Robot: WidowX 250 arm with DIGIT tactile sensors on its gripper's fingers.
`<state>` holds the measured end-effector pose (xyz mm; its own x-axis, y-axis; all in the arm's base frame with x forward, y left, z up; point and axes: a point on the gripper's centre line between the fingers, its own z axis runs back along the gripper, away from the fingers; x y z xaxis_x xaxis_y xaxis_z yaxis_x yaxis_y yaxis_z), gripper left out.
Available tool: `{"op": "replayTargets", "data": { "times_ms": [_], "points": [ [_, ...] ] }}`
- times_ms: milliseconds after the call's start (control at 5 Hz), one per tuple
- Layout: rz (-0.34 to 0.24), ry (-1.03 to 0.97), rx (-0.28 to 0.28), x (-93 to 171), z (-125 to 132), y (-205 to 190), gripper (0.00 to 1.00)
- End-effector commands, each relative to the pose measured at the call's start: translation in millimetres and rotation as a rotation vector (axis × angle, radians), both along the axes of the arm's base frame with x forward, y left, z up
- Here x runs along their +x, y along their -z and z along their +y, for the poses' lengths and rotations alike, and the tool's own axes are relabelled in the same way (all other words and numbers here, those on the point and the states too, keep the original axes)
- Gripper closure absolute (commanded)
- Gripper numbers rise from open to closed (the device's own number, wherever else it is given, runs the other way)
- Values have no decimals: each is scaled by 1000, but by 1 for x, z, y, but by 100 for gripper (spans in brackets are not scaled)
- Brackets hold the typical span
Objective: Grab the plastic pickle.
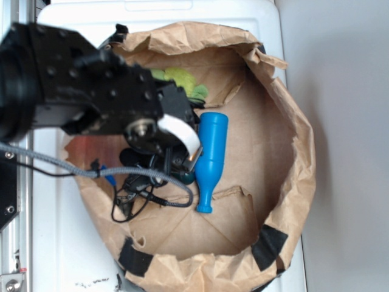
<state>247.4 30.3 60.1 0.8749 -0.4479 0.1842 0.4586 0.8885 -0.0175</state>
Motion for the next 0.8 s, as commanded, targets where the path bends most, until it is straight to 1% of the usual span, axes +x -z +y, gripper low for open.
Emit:
{"op": "replayTargets", "data": {
  "times_ms": [0, 200, 400, 600],
  "points": [
    [-82, -57, -80, 12, 5, -96, 100],
    [-71, -41, -46, 16, 8, -84, 15],
    [-86, -7, -1, 15, 8, -64, 0],
    [-65, 6, 28, 17, 10, -40, 0]
  ]
}}
